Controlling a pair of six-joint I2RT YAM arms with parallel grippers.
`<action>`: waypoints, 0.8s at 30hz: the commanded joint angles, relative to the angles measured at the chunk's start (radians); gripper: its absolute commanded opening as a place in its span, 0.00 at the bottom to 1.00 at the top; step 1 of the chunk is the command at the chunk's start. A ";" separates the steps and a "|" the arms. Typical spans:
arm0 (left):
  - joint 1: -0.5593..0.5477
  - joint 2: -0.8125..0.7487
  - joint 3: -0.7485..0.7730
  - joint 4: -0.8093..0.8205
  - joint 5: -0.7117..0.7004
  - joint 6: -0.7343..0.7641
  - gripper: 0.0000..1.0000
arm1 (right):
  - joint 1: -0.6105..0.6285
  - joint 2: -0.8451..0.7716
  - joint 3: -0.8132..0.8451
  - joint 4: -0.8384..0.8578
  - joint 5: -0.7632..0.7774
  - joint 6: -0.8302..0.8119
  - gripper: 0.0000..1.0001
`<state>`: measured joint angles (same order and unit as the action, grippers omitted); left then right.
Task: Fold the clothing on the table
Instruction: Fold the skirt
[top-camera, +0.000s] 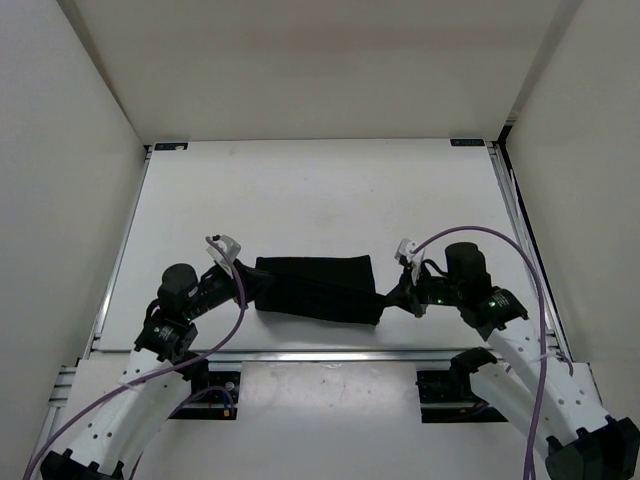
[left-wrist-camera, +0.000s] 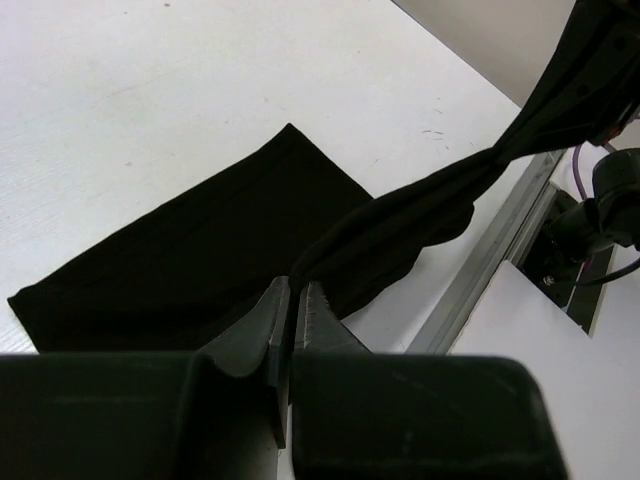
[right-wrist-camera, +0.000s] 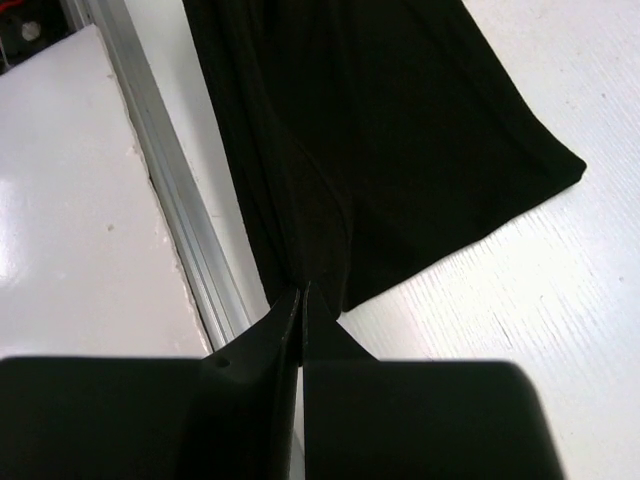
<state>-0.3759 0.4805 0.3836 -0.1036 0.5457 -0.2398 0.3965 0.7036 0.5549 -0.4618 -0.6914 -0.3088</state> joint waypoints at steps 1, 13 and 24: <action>0.022 -0.014 0.009 -0.014 -0.019 -0.032 0.00 | 0.085 0.025 0.017 0.044 0.107 0.034 0.00; 0.031 0.072 -0.002 -0.021 -0.145 -0.088 0.00 | 0.139 0.201 0.080 0.157 0.376 -0.004 0.00; 0.068 0.090 0.011 -0.091 -0.171 -0.122 0.00 | -0.024 0.439 0.249 0.084 0.240 0.027 0.00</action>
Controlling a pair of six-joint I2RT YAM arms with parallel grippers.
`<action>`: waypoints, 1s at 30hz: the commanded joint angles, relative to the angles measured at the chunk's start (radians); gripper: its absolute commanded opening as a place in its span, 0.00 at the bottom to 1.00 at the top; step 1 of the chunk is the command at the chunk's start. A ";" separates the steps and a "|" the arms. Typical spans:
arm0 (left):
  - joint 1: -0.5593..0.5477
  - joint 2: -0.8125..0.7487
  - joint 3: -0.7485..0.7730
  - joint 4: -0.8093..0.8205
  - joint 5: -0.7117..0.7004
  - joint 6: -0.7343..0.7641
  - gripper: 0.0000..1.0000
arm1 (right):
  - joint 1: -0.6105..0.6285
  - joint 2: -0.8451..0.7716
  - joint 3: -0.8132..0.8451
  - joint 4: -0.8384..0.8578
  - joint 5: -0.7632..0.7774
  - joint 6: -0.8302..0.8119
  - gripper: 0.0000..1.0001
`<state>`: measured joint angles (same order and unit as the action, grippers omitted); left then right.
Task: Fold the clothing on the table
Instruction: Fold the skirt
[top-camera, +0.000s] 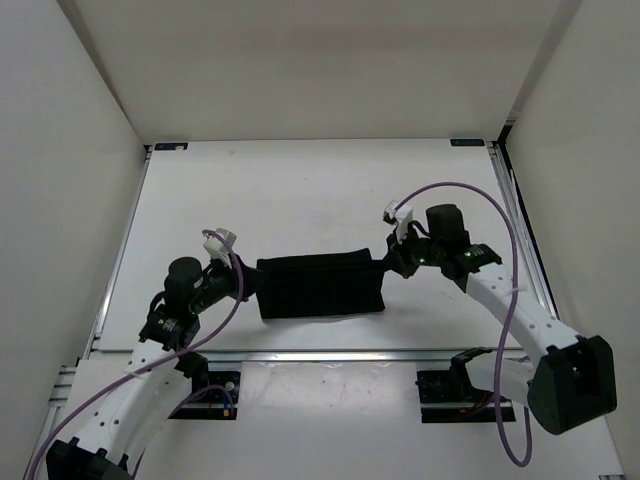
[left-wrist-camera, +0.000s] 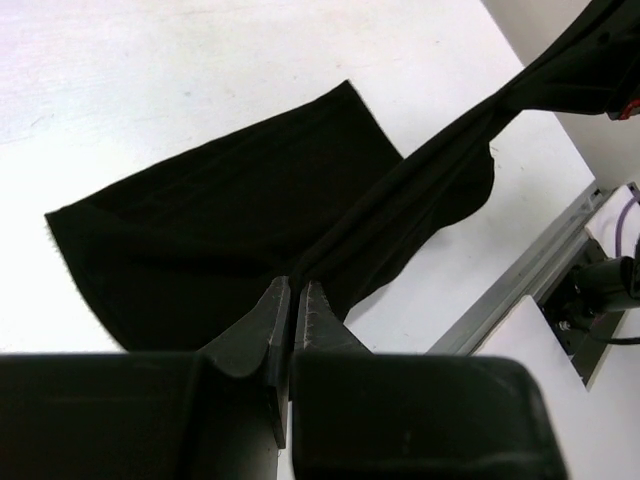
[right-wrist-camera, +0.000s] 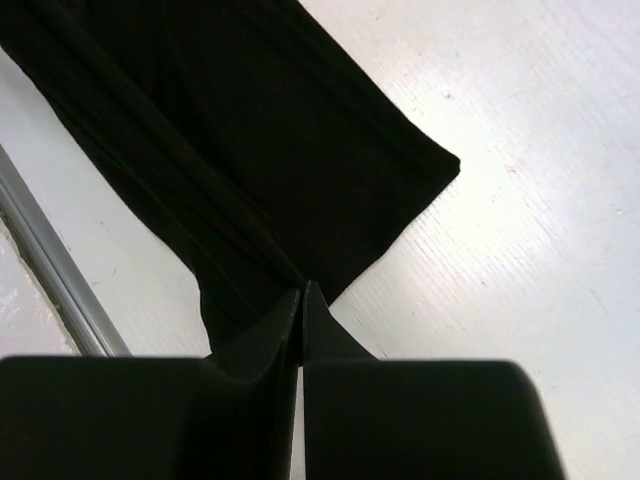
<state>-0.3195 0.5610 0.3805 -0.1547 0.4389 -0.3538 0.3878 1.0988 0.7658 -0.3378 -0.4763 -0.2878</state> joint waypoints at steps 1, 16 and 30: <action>0.007 0.011 0.014 -0.034 -0.087 -0.011 0.00 | -0.020 0.055 0.038 -0.024 0.019 0.007 0.00; 0.017 0.155 0.021 0.036 -0.161 -0.040 0.00 | 0.043 0.277 0.132 0.031 0.050 0.026 0.00; 0.005 0.378 0.110 0.079 -0.259 -0.031 0.00 | -0.035 0.427 0.230 0.115 0.053 0.038 0.00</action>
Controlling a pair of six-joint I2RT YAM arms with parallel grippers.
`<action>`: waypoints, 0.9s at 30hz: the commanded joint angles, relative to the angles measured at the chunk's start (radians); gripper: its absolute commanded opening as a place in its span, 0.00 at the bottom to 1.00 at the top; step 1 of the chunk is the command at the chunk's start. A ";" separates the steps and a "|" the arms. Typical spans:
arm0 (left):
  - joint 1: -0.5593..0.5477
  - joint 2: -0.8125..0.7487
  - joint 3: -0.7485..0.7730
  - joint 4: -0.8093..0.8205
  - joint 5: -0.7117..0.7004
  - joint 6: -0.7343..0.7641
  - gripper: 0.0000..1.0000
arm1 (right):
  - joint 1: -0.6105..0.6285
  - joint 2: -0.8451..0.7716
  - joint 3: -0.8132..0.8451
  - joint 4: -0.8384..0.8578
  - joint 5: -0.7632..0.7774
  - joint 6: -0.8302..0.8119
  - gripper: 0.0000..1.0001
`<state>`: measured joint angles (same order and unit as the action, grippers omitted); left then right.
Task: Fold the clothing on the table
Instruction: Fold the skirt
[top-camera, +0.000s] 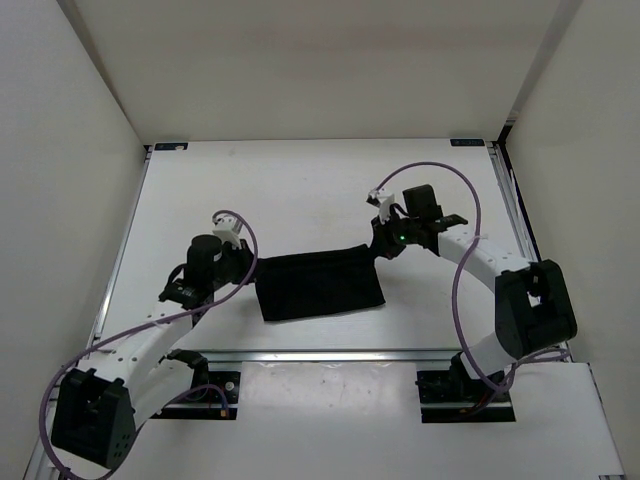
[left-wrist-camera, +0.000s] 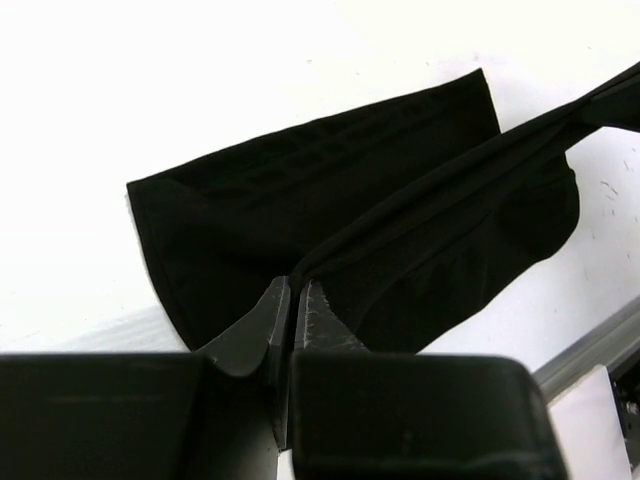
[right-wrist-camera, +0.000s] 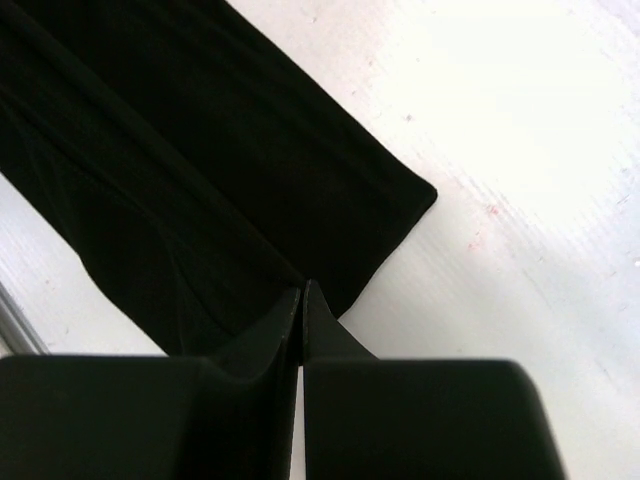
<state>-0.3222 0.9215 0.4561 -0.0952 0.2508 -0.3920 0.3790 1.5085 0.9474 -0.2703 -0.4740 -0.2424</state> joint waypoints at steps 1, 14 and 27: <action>0.006 0.025 0.045 0.028 -0.079 0.005 0.00 | -0.019 0.034 0.051 0.040 0.060 -0.003 0.00; 0.031 0.188 0.090 0.072 -0.097 0.019 0.00 | -0.043 0.211 0.197 0.075 0.049 0.000 0.00; 0.084 0.388 0.121 0.185 -0.122 0.018 0.00 | -0.028 0.413 0.395 0.071 0.064 0.029 0.01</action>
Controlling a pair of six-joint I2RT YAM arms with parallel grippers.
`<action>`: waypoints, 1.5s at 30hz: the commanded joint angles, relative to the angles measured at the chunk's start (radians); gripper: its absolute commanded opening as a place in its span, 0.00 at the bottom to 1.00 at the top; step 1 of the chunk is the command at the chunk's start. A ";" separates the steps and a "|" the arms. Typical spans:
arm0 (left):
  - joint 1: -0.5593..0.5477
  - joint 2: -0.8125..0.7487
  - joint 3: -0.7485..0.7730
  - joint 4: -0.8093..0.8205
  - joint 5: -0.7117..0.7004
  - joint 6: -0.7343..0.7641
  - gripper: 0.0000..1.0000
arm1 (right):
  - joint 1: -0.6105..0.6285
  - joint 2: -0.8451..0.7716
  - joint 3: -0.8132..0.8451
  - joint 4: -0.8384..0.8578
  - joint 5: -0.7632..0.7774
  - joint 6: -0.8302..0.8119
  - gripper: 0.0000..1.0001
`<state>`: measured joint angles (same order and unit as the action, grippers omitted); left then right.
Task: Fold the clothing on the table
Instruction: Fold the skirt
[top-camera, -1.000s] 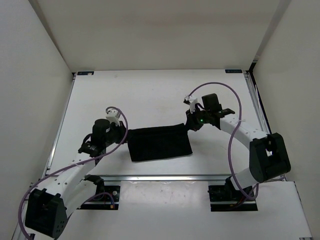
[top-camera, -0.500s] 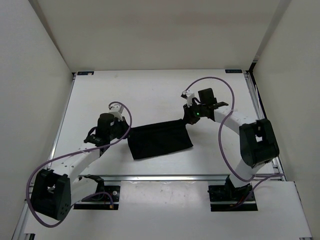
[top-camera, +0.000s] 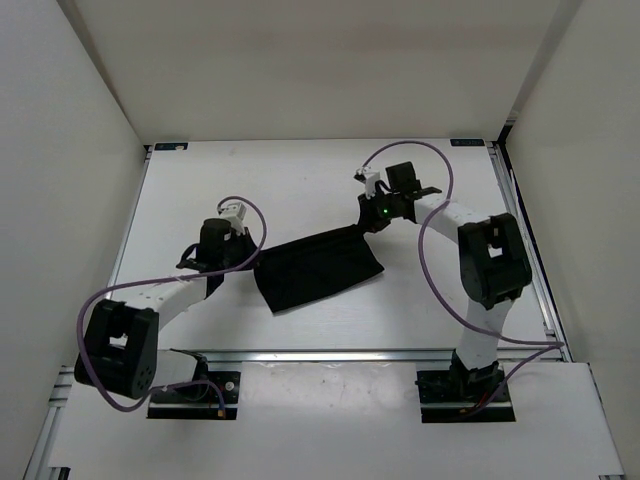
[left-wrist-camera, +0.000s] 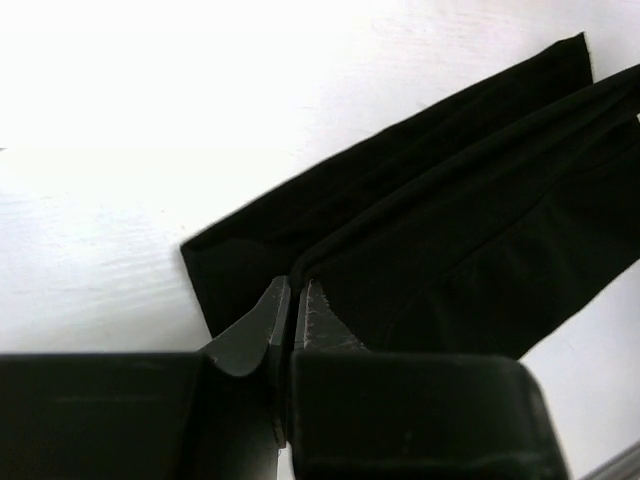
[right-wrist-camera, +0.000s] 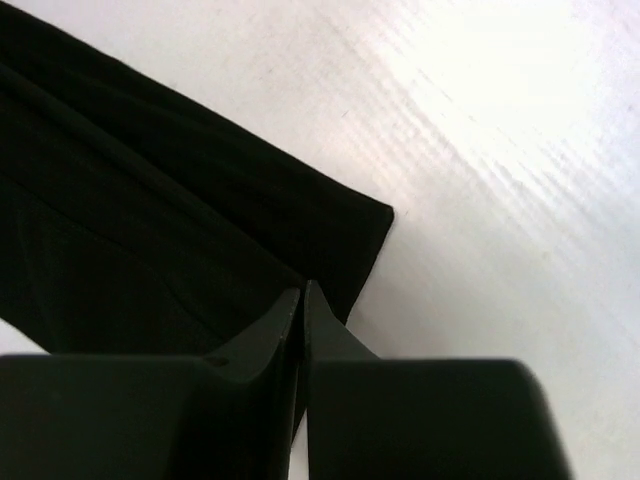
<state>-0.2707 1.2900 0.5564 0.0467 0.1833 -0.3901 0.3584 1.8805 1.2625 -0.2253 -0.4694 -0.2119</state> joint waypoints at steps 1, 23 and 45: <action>0.044 0.029 0.022 0.053 -0.048 0.016 0.00 | -0.006 0.067 0.112 0.015 0.063 0.006 0.07; -0.266 -0.106 0.048 -0.113 -0.116 -0.067 0.98 | 0.016 -0.268 -0.222 0.043 -0.010 -0.046 0.92; -0.099 0.198 -0.061 0.234 0.120 -0.197 0.14 | 0.013 0.216 0.020 -0.086 -0.506 0.181 0.01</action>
<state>-0.3927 1.4620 0.5037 0.2642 0.2794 -0.5777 0.4042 2.0552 1.2125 -0.2546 -0.8429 -0.0937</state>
